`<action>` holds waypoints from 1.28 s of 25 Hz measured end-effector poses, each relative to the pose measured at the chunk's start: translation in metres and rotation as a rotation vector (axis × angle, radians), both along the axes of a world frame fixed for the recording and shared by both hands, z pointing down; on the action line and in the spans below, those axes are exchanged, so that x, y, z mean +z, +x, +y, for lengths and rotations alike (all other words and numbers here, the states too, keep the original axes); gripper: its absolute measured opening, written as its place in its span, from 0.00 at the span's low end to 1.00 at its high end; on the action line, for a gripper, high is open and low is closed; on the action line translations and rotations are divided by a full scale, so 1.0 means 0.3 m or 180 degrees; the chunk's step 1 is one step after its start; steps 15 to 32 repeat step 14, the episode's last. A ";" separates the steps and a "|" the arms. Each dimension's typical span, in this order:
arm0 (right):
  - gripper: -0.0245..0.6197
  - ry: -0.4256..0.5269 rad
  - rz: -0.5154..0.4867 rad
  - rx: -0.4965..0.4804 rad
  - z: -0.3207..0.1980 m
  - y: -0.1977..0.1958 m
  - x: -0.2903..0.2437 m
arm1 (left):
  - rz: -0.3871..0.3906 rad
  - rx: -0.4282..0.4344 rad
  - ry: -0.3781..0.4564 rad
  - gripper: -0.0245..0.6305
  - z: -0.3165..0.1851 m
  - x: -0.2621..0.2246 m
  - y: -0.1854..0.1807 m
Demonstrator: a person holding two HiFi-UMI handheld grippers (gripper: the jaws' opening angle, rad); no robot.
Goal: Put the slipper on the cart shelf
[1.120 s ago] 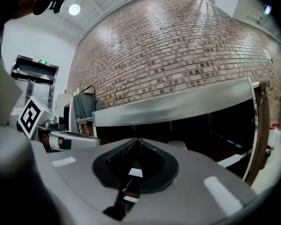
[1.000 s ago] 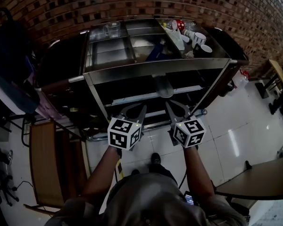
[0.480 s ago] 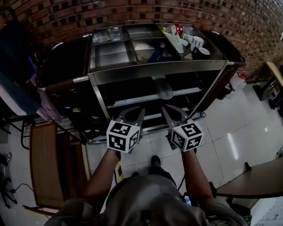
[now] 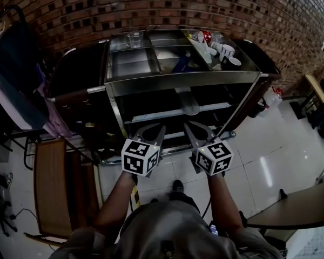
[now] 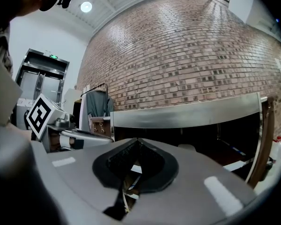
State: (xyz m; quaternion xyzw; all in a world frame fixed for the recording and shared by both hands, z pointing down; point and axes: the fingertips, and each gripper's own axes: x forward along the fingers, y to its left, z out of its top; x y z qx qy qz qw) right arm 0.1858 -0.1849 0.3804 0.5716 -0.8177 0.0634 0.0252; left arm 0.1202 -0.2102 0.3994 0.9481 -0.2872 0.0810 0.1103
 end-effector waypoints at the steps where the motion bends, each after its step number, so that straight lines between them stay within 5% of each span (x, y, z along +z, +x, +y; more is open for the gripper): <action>1: 0.04 -0.0003 -0.0002 -0.0005 0.001 -0.002 0.000 | 0.0000 0.0000 0.0002 0.05 0.001 0.000 -0.002; 32: 0.04 -0.0009 -0.0025 -0.0041 0.011 -0.021 -0.001 | 0.0005 -0.0019 -0.0006 0.05 0.011 -0.002 -0.024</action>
